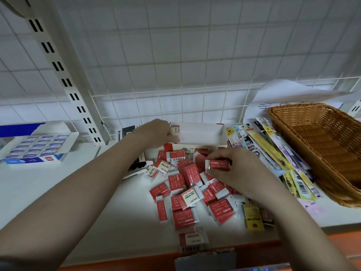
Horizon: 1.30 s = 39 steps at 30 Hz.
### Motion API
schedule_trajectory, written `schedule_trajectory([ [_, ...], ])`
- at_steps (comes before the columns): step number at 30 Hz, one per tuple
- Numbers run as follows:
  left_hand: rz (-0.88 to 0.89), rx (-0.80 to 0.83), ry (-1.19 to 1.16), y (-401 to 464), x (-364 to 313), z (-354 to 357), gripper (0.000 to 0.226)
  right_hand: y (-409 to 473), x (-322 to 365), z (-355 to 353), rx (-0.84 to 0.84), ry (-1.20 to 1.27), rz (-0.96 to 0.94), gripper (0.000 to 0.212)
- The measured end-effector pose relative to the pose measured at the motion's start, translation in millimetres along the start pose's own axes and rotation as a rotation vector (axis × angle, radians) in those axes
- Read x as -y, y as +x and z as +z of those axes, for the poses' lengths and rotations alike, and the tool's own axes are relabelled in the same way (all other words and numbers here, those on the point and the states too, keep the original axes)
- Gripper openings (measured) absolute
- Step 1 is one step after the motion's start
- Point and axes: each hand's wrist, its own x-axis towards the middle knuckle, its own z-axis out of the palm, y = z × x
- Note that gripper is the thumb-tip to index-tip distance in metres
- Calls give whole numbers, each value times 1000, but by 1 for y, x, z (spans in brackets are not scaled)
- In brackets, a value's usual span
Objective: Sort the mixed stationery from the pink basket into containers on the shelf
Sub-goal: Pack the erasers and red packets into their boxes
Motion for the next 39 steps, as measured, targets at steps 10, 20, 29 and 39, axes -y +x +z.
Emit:
schedule_trajectory([
  [10, -40, -166, -19, 1, -3, 6, 19, 1, -3, -3, -17, 142, 3, 20],
  [20, -238, -254, -89, -59, -8, 25, 19, 14, -8, -13, -297, 277, -107, 21],
  [29, -99, -127, -98, -82, -4, 40, 34, 26, 0, -1, -314, 178, -235, 27],
  [39, -181, -385, -235, -101, -2, 49, 26, 30, 15, 2, -134, 382, -149, 33],
])
